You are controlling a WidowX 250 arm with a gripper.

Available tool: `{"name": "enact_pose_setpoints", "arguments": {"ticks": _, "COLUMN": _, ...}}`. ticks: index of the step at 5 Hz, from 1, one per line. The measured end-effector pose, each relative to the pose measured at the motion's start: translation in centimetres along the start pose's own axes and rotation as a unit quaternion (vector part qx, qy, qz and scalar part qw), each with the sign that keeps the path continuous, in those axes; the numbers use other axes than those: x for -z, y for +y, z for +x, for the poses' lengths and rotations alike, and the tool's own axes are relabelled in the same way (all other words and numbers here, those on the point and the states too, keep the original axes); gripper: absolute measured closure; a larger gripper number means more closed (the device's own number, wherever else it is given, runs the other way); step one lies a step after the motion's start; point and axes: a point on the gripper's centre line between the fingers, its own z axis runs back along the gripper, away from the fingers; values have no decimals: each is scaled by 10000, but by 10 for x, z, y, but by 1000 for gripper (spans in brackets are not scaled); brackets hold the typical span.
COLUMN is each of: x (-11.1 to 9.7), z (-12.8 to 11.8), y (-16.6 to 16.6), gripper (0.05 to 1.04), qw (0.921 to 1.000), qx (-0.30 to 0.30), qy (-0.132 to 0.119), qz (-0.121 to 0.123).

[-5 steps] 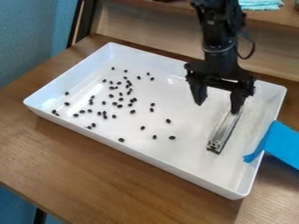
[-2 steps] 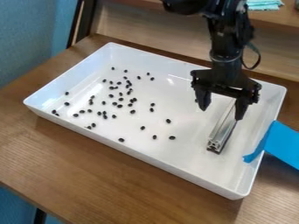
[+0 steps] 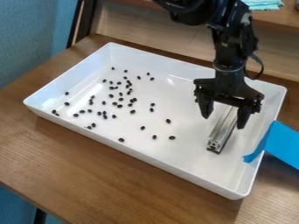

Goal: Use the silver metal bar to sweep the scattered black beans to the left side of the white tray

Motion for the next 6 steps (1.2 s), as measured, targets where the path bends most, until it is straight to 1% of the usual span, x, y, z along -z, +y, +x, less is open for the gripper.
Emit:
{"name": "enact_pose_setpoints", "arguments": {"ticks": 1, "x": 0, "z": 0, "y": 1, "gripper": 400, "qw": 10000, "qx": -18, "qy": 10, "qz": 26}}
{"name": "enact_pose_setpoints", "arguments": {"ticks": 2, "x": 9, "z": -3, "y": 2, "gripper": 698, "qw": 9999, "qx": -32, "qy": 92, "qz": 74}}
{"name": "enact_pose_setpoints", "arguments": {"ticks": 3, "x": 11, "z": -1, "y": 3, "gripper": 710, "qw": 9999, "qx": 35, "qy": 72, "qz": 128}}
{"name": "enact_pose_setpoints", "arguments": {"ticks": 4, "x": 13, "z": 4, "y": 12, "gripper": 710, "qw": 9999, "qx": -12, "qy": 34, "qz": 159}}
{"name": "enact_pose_setpoints", "arguments": {"ticks": 5, "x": 15, "z": 11, "y": 32, "gripper": 711, "qw": 9998, "qx": -27, "qy": -2, "qz": 199}}
{"name": "enact_pose_setpoints", "arguments": {"ticks": 6, "x": 13, "z": 13, "y": 75, "gripper": 711, "qw": 9995, "qx": -231, "qy": 70, "qz": 201}}
